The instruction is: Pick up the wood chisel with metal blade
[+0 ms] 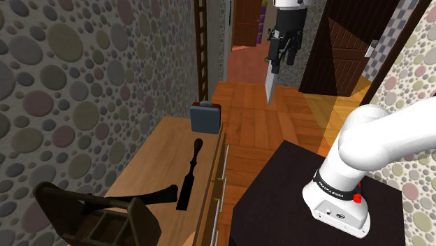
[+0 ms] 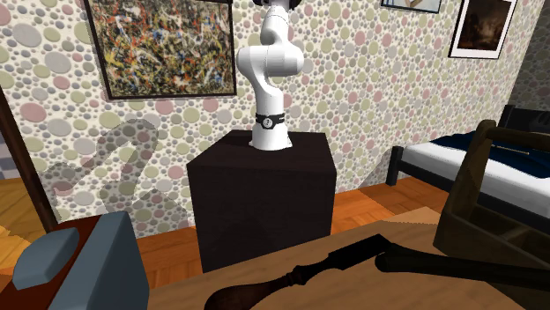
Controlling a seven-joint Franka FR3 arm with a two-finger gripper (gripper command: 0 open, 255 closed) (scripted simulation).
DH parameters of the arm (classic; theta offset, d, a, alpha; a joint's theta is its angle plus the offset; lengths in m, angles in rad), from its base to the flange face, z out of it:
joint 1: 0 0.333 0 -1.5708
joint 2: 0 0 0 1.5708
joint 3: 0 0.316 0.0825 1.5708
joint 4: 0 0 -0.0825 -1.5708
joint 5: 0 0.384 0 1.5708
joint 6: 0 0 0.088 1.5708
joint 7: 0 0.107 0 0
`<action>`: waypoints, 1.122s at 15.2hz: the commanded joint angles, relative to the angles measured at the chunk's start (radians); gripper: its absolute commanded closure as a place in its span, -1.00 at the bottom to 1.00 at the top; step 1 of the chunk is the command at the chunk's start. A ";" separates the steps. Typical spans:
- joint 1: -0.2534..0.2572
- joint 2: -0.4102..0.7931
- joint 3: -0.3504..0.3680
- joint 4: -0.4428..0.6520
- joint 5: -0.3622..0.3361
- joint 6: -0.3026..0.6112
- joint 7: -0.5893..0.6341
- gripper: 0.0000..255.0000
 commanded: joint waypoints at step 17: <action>-0.001 0.275 0.164 -0.277 0.106 0.584 0.273 -1.00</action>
